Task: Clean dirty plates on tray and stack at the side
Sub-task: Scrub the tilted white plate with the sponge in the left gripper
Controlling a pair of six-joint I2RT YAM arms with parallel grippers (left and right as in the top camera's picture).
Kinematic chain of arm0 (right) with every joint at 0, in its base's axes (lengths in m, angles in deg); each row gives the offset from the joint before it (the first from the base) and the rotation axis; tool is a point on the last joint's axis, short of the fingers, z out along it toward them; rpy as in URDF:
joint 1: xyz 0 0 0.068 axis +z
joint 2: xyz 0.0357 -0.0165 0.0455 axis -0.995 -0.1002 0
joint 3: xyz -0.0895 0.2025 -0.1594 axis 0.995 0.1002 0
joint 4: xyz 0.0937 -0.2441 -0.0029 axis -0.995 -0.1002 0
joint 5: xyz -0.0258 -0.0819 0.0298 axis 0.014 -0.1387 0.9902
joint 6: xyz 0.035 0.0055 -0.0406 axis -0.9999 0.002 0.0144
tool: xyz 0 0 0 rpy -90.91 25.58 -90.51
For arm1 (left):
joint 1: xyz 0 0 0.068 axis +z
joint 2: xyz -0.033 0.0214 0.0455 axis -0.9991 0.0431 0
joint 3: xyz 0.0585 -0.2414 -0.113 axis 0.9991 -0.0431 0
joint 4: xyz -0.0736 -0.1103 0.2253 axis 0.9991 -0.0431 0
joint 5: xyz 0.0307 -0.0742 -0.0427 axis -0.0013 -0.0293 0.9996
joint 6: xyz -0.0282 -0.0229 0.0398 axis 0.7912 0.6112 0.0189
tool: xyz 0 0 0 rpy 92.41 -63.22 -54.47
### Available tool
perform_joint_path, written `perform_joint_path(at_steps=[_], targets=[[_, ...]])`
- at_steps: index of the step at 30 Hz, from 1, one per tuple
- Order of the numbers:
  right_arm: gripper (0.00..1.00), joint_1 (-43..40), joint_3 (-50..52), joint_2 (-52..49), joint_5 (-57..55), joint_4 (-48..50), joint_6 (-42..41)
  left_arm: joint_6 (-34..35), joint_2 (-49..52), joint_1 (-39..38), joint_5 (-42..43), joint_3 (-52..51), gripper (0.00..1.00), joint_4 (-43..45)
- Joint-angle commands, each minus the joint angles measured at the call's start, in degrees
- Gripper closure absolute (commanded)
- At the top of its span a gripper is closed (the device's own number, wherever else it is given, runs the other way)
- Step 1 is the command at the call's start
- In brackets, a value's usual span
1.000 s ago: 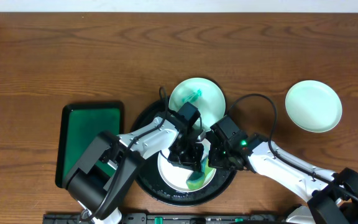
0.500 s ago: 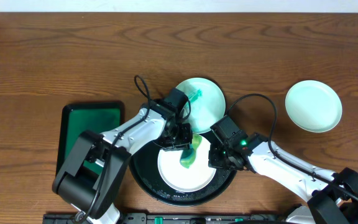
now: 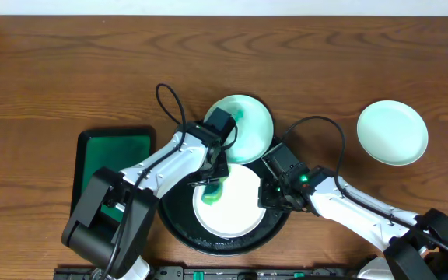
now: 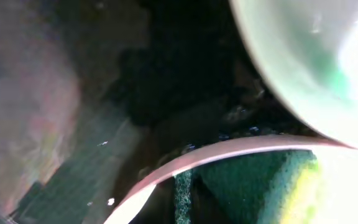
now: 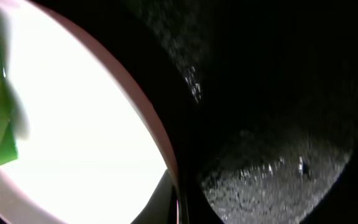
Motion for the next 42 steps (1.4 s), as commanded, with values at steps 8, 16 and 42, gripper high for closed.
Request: perform_joint_path(at_steps=[8,16,42], targets=[[0.99,-0.85,2.01,-1.11,-4.42,-2.89,0.66,4.07,5.29,3.45,-29.24,-4.83,0.93,-10.14],[0.99,-0.85,2.01,-1.11,-4.42,-2.71,0.70,-16.33,5.29,1.57,2.84,-4.83,0.93,-3.65],[0.99,-0.85,2.01,-1.11,-4.39,-2.89,1.75,-9.77,5.31,-2.38,11.87,-4.83,0.93,4.22]])
